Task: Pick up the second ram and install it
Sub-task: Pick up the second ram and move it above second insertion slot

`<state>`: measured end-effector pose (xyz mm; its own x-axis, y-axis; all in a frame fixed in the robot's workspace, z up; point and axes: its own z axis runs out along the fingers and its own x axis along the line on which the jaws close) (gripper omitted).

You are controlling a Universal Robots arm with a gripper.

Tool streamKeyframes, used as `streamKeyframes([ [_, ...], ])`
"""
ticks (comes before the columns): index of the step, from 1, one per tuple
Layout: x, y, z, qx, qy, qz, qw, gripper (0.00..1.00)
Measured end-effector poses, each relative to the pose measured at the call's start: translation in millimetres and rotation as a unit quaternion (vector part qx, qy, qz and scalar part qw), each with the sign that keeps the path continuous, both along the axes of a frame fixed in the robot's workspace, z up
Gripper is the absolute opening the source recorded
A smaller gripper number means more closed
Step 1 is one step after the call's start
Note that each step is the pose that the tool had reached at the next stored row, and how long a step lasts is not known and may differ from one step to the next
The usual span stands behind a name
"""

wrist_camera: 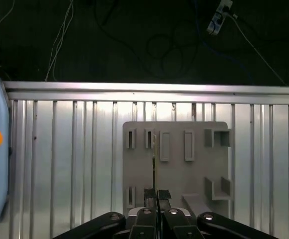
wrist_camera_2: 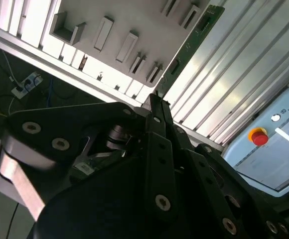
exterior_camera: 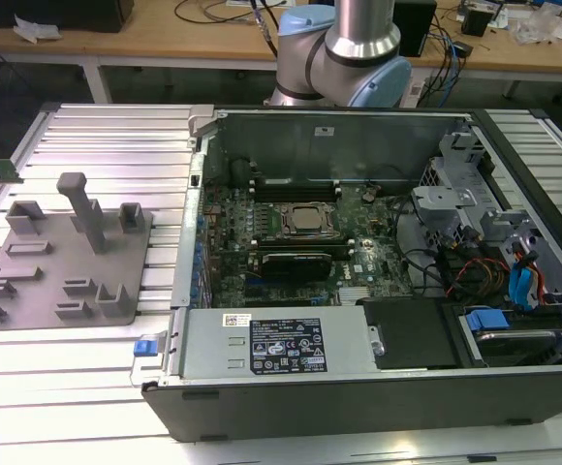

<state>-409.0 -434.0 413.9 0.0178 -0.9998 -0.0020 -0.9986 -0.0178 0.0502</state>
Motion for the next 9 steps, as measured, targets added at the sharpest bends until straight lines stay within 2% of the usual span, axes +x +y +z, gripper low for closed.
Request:
streamKeyframes([
  [9, 2.5, 0.0, 0.2, 0.0000, 0.0000, 0.000, 1.0000, 0.09],
])
